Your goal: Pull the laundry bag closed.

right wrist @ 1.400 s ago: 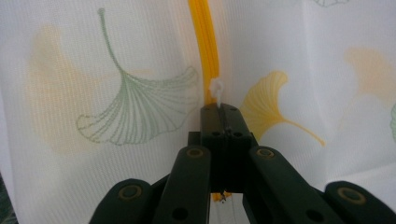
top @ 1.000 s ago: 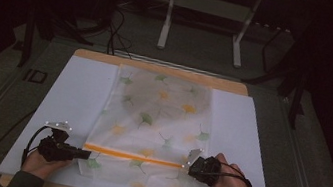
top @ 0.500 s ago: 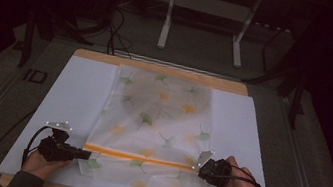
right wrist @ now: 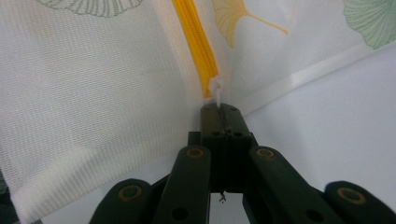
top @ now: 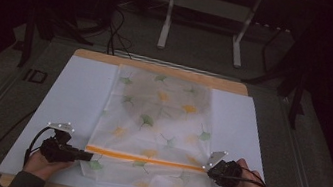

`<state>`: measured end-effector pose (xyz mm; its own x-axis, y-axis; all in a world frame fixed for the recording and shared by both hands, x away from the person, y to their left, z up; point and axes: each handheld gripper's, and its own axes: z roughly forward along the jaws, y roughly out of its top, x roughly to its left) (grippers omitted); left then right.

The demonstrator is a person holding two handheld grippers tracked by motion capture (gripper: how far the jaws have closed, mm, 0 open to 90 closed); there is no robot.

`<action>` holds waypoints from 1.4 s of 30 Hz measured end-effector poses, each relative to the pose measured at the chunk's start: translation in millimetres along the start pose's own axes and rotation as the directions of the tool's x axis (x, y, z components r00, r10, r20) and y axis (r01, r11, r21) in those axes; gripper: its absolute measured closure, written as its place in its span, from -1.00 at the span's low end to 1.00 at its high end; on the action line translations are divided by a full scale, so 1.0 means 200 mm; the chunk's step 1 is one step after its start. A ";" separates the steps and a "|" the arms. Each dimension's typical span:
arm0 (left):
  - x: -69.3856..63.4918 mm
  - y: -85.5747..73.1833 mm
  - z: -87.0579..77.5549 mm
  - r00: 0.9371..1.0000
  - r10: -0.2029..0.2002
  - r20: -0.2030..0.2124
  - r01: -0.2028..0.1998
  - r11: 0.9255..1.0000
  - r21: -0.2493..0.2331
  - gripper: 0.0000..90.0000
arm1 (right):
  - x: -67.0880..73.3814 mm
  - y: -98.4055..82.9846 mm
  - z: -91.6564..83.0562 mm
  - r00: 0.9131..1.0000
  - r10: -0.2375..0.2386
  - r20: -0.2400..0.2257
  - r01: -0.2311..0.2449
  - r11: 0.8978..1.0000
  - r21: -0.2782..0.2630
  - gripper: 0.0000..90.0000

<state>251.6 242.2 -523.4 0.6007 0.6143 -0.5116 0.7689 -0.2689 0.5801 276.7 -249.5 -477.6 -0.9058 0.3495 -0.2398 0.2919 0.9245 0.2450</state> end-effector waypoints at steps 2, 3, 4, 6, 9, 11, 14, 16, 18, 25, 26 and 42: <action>0.00 0.00 0.00 1.000 -0.002 0.010 0.002 1.000 -0.005 0.97 | 0.00 0.00 0.00 1.000 0.001 0.000 -0.001 1.000 0.003 1.00; 0.00 0.00 0.00 1.000 -0.002 0.010 0.002 1.000 -0.005 0.97 | 0.00 0.00 0.01 1.000 0.001 -0.003 -0.001 1.000 0.007 1.00; -0.01 0.00 0.00 1.000 0.000 0.015 0.000 1.000 0.000 0.96 | 0.01 -0.01 0.03 1.000 -0.001 -0.010 0.002 1.000 0.017 1.00; -0.01 0.00 0.00 1.000 0.017 0.005 -0.017 1.000 0.017 0.93 | 0.02 -0.01 0.05 1.000 0.002 -0.014 -0.002 1.000 0.020 1.00; -0.02 -0.01 0.00 1.000 0.029 -0.004 -0.029 0.999 0.017 0.87 | 0.03 -0.01 0.06 1.000 0.005 -0.020 -0.004 1.000 0.021 0.99; -0.02 -0.01 -0.02 0.999 0.033 -0.011 -0.033 0.999 0.014 0.81 | 0.03 -0.01 0.06 1.000 0.008 -0.026 -0.007 1.000 0.025 0.96; -0.01 -0.02 -0.05 0.999 0.027 -0.028 -0.027 1.000 -0.005 0.73 | 0.04 -0.01 0.06 0.999 0.015 -0.029 -0.015 1.000 0.014 0.89; -0.01 -0.02 -0.06 0.999 0.030 -0.041 -0.031 0.999 -0.011 0.67 | 0.04 -0.02 0.06 0.999 0.028 -0.030 -0.028 1.000 0.012 0.76; -0.01 -0.02 -0.07 0.998 0.029 -0.053 -0.030 0.999 -0.019 0.64 | 0.03 -0.03 0.05 0.998 0.046 -0.042 -0.046 0.999 0.008 0.70; -0.03 -0.01 -0.11 0.993 0.053 -0.101 -0.059 0.997 -0.054 0.62 | 0.02 -0.10 0.03 0.986 0.153 -0.065 -0.159 0.982 -0.098 0.54; -0.03 -0.01 -0.11 0.992 0.058 -0.111 -0.065 0.996 -0.054 0.62 | 0.02 -0.10 0.03 0.986 0.153 -0.065 -0.159 0.982 -0.098 0.54; -0.08 0.02 -0.08 0.938 0.100 -0.332 -0.149 0.981 -0.124 0.60 | -0.03 -0.21 0.00 0.916 0.395 -0.071 -0.394 0.851 -0.347 0.11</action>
<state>240.9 243.9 -503.1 0.5680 0.7954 -0.2115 0.6380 -0.2631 0.7237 269.2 -290.4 -487.1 -0.7360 0.6747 -0.0558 0.4987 0.5961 0.6293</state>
